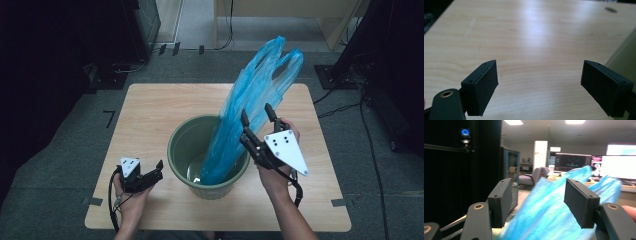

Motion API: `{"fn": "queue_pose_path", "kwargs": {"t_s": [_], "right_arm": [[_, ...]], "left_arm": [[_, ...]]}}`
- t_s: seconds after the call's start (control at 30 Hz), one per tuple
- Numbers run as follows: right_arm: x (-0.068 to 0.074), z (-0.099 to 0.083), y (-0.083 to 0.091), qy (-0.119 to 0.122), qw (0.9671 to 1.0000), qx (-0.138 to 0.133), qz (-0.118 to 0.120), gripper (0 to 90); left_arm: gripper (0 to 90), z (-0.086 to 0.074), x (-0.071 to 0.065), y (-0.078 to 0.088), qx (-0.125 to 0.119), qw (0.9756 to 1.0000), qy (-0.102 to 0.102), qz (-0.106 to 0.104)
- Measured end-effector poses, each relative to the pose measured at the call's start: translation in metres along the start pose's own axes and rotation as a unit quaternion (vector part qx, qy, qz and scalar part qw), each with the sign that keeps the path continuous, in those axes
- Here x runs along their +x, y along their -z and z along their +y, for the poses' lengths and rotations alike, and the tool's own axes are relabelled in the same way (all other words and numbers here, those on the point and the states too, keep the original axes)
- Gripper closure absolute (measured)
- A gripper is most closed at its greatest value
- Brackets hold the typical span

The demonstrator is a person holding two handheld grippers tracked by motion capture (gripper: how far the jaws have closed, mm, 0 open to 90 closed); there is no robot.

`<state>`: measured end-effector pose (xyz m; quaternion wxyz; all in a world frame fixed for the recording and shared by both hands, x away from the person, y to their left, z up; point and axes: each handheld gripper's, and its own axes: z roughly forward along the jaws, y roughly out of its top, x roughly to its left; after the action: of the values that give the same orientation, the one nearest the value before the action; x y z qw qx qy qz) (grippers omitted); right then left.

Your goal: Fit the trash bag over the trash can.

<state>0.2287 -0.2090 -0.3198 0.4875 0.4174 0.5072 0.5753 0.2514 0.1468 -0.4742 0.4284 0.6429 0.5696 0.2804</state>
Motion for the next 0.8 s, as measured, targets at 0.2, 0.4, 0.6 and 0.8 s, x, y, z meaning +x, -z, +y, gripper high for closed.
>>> {"fn": "queue_pose_path", "kwargs": {"t_s": [0.2, 0.4, 0.6, 0.8], "right_arm": [[-0.030, -0.004, -0.009, -0.023, 0.9988, 0.016, -0.040, 41.4], [-0.053, -0.021, -0.022, -0.046, 0.9957, 0.050, -0.063, 38.5], [-0.063, -0.049, -0.035, -0.075, 0.9904, 0.103, -0.054, 40.6], [-0.060, -0.066, -0.040, -0.087, 0.9886, 0.114, -0.047, 88.9]], "left_arm": [[14.0, 0.013, -0.007, 0.011, -0.027, 0.9996, -0.005, -0.010], [14.1, 0.023, -0.010, 0.018, -0.049, 0.9986, -0.005, -0.016], [14.6, 0.032, -0.014, 0.025, -0.071, 0.9972, -0.004, -0.024], [21.8, 0.039, -0.022, 0.031, -0.094, 0.9949, -0.012, -0.034]]}}
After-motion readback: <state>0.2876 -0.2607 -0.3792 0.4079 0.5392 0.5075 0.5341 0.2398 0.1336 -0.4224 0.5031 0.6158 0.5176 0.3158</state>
